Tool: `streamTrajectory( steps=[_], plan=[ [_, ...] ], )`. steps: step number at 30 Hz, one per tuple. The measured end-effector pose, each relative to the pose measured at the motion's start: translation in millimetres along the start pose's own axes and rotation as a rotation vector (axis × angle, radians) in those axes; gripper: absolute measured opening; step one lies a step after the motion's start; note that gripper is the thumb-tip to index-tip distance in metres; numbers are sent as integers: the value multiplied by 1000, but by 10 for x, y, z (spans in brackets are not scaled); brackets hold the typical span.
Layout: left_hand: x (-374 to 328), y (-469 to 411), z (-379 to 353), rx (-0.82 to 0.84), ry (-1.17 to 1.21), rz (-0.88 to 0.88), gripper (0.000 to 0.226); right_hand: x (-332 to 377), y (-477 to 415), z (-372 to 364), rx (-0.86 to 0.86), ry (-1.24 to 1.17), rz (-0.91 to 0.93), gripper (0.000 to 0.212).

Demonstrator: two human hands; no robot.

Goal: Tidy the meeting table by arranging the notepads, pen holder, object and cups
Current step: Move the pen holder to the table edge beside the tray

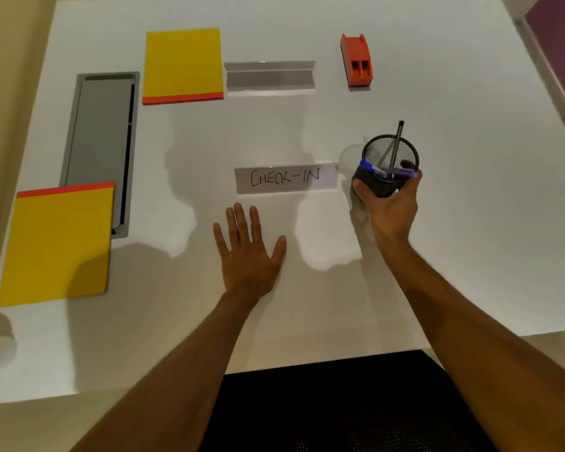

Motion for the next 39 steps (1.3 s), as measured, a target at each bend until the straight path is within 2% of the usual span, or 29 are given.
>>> streamTrajectory(
  steps=[3,5,8,11,13,15,18,22,27,30,32,34,36,39],
  plan=[
    [19,-11,80,65,126,-24,90,190,216,100,19,21,49,80],
    [24,-5,214,40,265,-41,89,338,385,84,65,12,71,83],
    [0,48,488,-15,578,-18,94,580,650,-57,165,-11,111,83],
    [-5,130,755,19,835,-22,103,844,906,-315,307,-4,134,76],
    [64,180,921,9,836,-62,105,1011,1079,-521,403,29,162,73],
    [203,209,1065,-35,828,-84,96,1172,1254,-723,486,50,187,74],
    [509,251,1275,-121,861,-33,84,1368,1500,-1015,582,42,219,77],
    [883,349,1571,-220,935,-21,76,1571,1848,-1360,671,44,259,67],
    [1295,441,1827,-337,1055,80,73,1865,2221,-1707,760,74,369,68],
    [1499,456,1940,-371,1120,94,83,1983,2335,-1848,840,76,428,70],
    [1657,451,2022,-419,1097,118,77,1985,2356,-1918,907,85,427,75],
    [1843,409,2097,-479,1069,175,76,1918,2295,-1963,907,77,371,77],
    [2030,326,2161,-529,1031,216,77,1824,2189,-2028,848,78,331,64],
    [2300,171,2204,-559,981,263,79,1613,2007,-2291,741,331,402,62]
  ],
)
Point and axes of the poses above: each hand's wrist, its own y-axis away from the middle knuckle, its own z-axis out of the back of the hand, x = y × z, the point moved 5 cm from there along -y, towards the middle knuckle, and after that the axes turned 11 degrees about y, right-handed, at the moved point
